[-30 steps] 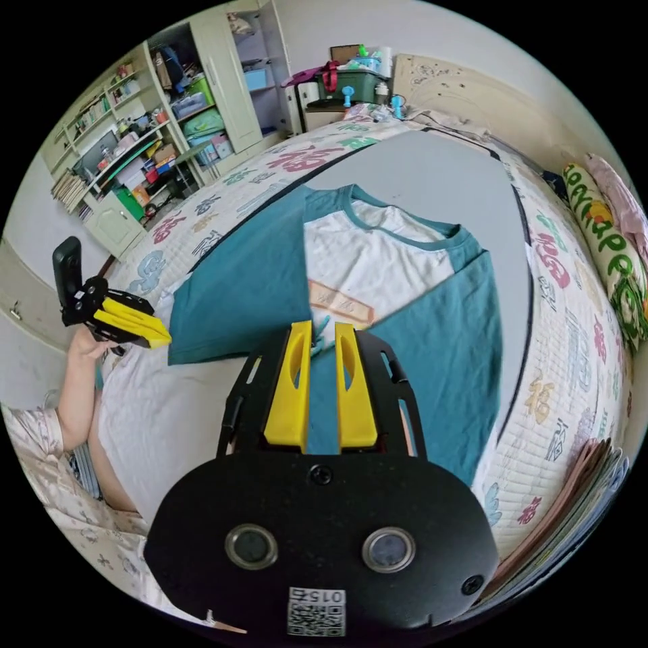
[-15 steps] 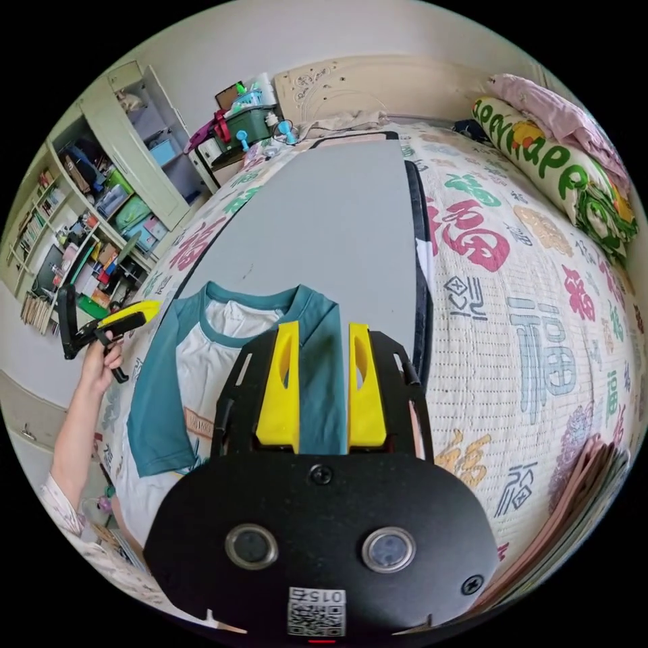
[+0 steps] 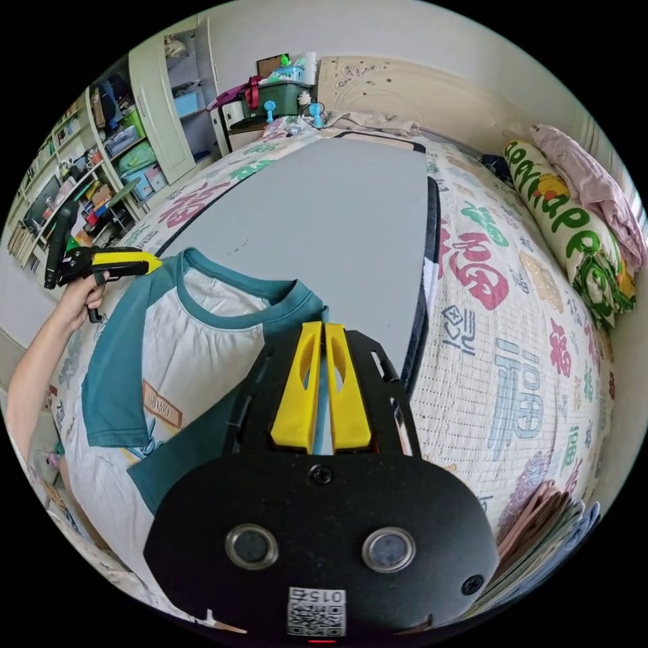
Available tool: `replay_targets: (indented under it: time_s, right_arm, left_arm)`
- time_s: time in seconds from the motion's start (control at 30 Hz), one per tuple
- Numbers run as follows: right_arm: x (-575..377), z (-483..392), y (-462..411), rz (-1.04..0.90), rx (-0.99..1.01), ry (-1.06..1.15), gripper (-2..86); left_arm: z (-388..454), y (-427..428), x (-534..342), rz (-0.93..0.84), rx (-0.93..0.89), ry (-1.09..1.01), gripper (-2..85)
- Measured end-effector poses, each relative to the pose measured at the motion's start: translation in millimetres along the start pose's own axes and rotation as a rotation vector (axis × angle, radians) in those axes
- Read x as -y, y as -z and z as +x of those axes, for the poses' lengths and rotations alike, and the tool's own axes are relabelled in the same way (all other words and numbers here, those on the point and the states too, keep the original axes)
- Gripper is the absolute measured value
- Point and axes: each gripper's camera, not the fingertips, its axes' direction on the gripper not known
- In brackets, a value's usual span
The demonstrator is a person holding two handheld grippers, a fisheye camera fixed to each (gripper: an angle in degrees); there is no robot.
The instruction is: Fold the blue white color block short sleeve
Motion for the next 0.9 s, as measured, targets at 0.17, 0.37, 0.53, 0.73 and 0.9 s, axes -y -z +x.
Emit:
replay_targets:
  time_s: [0.17, 0.37, 0.53, 0.73, 0.9]
  right_arm:
    - [-10, 4, 63, 0.108, 0.018, -0.038, -0.7]
    - [-59, -11, 165, 0.232, 0.058, 0.010, -0.7]
    - [-198, -44, 241, 0.270, 0.169, 0.151, -0.7]
    - [-419, -93, 233, 0.109, 0.365, 0.244, -0.9]
    - [-530, -136, 169, -0.178, 0.336, 0.317, -0.9]
  left_arm:
    - [22, 98, 16, 0.152, 0.032, 0.012, -0.7]
    - [64, 251, -5, 0.347, -0.047, -0.042, -0.7]
    - [139, 335, -146, 0.366, -0.134, -0.234, -0.6]
    - [245, 296, -392, 0.164, -0.351, -0.470, -0.6]
    - [310, 208, -481, -0.133, -0.348, -0.511, -0.8]
